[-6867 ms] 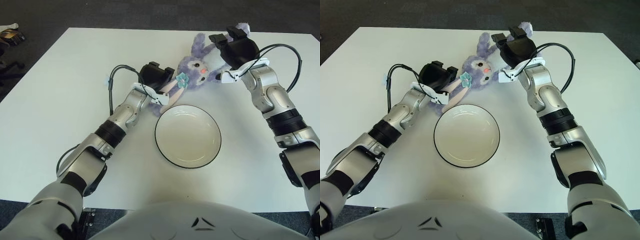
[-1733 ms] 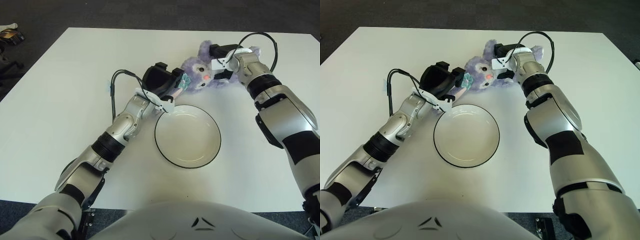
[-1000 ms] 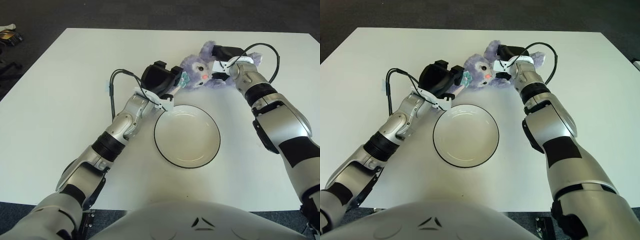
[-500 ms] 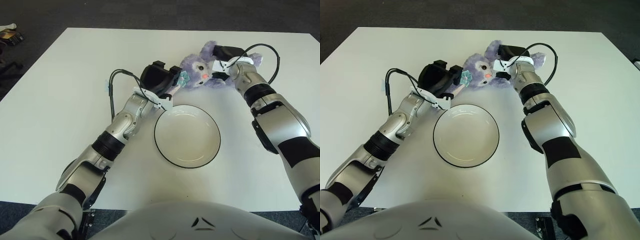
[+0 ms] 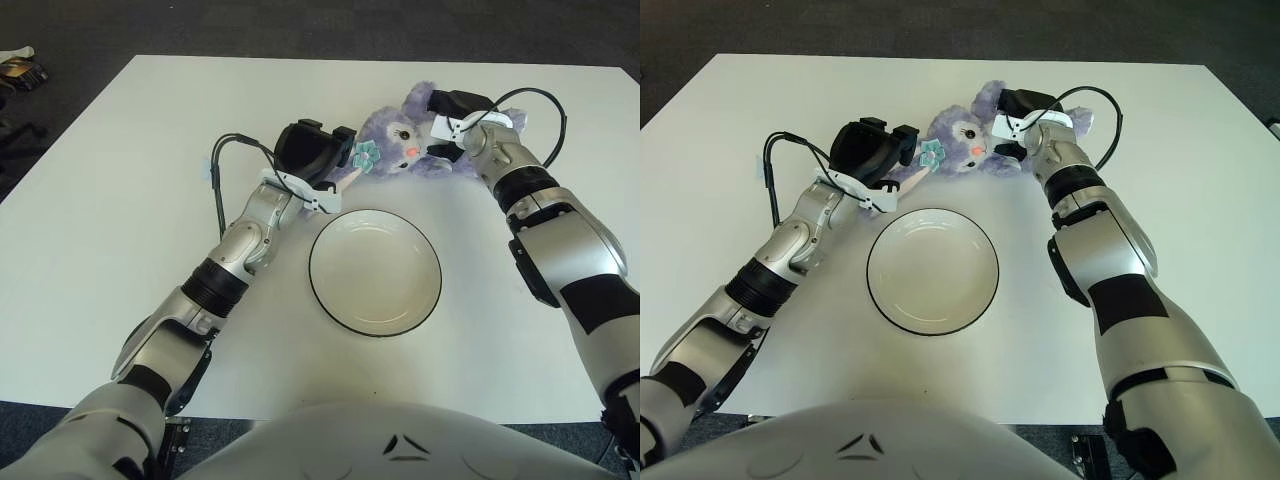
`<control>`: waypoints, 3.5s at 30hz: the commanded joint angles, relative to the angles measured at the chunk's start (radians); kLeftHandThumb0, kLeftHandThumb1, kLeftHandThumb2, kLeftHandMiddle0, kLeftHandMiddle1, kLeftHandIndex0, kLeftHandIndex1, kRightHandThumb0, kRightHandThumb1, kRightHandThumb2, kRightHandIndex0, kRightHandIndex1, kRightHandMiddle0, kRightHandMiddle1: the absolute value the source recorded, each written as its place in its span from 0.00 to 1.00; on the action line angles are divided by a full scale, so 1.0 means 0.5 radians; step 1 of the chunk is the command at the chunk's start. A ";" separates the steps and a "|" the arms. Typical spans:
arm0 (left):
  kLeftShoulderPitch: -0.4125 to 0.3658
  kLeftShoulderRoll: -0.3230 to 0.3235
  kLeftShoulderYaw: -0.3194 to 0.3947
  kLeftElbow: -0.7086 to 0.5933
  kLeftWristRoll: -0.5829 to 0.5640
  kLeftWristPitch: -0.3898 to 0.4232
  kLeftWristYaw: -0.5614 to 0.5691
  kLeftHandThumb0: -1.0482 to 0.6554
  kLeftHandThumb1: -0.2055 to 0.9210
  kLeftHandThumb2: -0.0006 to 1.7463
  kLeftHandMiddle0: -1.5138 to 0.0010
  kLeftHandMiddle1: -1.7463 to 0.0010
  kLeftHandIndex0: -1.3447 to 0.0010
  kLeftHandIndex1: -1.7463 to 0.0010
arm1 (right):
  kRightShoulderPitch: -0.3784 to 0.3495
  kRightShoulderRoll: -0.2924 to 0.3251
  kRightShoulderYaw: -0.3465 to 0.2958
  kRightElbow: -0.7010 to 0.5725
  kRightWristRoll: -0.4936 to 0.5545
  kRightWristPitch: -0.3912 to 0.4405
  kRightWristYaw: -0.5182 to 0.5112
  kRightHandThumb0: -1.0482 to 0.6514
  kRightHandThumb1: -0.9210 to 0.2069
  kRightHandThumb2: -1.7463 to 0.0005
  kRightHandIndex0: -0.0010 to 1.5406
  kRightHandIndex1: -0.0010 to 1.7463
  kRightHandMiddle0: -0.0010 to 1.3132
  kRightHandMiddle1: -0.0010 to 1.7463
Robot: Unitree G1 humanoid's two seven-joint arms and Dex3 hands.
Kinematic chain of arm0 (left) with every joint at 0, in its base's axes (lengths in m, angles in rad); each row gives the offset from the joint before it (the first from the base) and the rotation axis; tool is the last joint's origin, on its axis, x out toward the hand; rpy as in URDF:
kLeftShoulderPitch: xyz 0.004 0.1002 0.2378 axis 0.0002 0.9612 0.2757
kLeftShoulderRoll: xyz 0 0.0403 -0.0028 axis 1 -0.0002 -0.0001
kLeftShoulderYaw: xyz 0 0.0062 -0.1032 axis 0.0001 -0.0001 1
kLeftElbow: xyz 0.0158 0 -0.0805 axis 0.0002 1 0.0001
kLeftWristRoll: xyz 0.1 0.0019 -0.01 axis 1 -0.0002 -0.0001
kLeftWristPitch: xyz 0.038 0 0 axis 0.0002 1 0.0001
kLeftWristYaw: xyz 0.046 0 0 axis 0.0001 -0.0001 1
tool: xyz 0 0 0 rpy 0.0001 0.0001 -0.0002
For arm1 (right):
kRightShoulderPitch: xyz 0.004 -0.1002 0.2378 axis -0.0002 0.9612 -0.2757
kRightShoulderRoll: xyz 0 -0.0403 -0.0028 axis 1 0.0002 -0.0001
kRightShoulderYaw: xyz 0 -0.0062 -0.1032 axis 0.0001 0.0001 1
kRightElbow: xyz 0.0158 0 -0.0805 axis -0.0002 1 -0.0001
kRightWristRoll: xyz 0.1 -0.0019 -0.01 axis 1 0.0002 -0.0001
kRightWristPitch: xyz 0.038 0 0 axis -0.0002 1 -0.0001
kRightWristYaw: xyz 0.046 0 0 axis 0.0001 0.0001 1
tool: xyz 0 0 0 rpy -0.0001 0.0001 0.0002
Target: Put the doll into the plate.
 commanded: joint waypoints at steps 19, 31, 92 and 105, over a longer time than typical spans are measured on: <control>-0.107 0.017 0.188 0.150 -0.113 0.001 0.277 0.62 0.17 0.95 0.43 0.05 0.52 0.00 | 0.119 -0.130 -0.062 -0.277 0.037 -0.066 0.053 0.94 0.70 0.12 0.49 1.00 0.79 1.00; -0.189 0.035 0.250 0.275 -0.225 -0.001 0.288 0.61 0.19 0.94 0.44 0.05 0.53 0.00 | 0.241 -0.260 -0.132 -0.660 0.040 -0.048 0.026 0.94 0.71 0.11 0.50 1.00 0.79 1.00; -0.621 0.020 0.344 1.183 -0.725 -0.290 0.568 0.61 0.63 0.63 0.64 0.05 0.84 0.00 | 0.704 -0.447 -0.411 -2.242 -0.170 0.566 0.399 0.94 0.71 0.11 0.50 1.00 0.77 1.00; -0.677 0.025 0.445 1.433 -0.982 -0.611 0.583 0.61 0.63 0.63 0.75 0.00 0.74 0.00 | 0.713 -0.455 -0.448 -2.349 -0.165 0.514 0.419 0.95 0.73 0.09 0.51 1.00 0.78 1.00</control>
